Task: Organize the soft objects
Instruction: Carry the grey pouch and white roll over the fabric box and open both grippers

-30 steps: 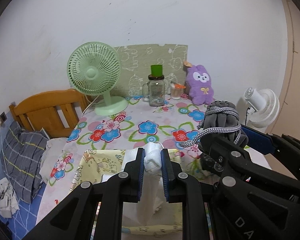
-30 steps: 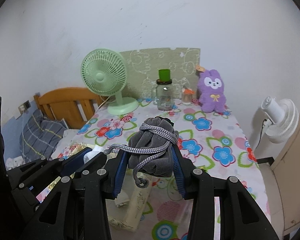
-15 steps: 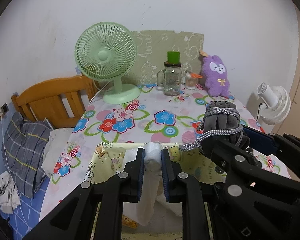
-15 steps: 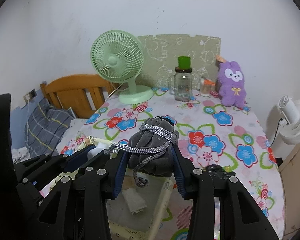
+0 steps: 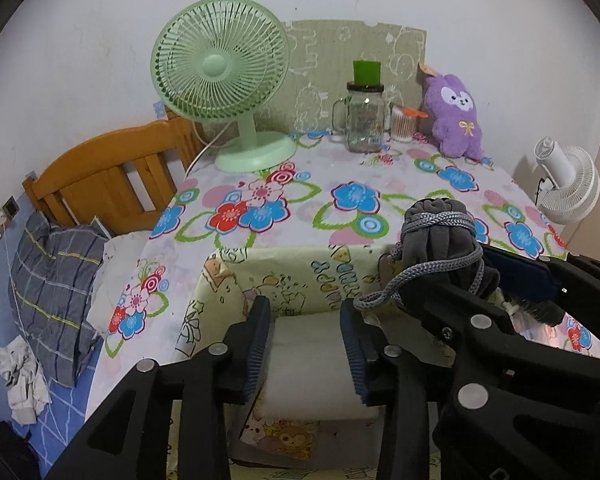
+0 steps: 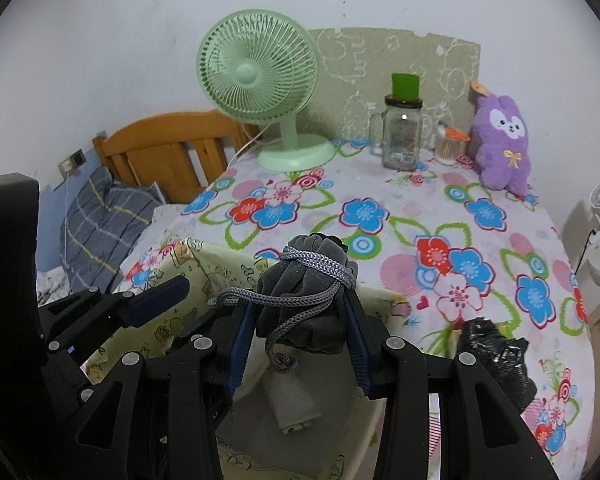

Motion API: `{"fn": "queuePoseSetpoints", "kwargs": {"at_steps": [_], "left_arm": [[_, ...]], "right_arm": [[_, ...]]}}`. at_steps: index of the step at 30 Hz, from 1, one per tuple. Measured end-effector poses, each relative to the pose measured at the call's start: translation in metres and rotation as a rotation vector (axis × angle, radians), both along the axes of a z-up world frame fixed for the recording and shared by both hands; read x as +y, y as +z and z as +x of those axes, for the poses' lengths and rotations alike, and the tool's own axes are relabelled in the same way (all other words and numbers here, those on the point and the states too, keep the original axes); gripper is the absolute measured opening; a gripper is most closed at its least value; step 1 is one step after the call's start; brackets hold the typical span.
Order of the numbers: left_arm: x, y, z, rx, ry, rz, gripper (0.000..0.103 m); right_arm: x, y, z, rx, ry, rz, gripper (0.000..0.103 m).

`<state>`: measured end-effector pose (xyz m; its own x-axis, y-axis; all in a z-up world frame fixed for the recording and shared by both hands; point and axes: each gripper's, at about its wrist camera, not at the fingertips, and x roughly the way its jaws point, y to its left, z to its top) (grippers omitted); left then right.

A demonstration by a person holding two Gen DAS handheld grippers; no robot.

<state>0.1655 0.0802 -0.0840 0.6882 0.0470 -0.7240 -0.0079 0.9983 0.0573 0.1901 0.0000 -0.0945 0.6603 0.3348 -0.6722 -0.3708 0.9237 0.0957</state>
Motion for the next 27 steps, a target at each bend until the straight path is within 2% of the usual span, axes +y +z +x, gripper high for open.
{"fn": "queuePoseSetpoints", "kwargs": {"at_steps": [2,4,9,12,15,27], "left_arm": [[0.002,-0.003,0.001,0.012,0.002,-0.009,0.043],[0.004,-0.006,0.001,0.027,0.004,-0.017,0.053],[0.008,-0.012,-0.001,0.045,0.019,-0.018,0.062],[0.009,-0.014,-0.003,0.053,0.017,-0.03,0.065],[0.008,-0.014,-0.005,0.055,0.015,-0.032,0.069],[-0.003,0.0,-0.017,0.013,0.006,-0.041,0.082]], "right_arm": [[0.002,-0.002,0.002,0.008,0.01,0.002,0.046],[0.004,-0.006,0.003,0.019,0.023,0.002,0.046],[0.008,-0.012,0.005,0.039,0.045,0.009,0.051],[0.009,-0.014,0.004,0.038,0.03,-0.012,0.065],[0.007,-0.014,0.002,0.032,0.019,-0.025,0.071],[-0.007,0.0,-0.012,-0.005,-0.021,-0.022,0.079]]}}
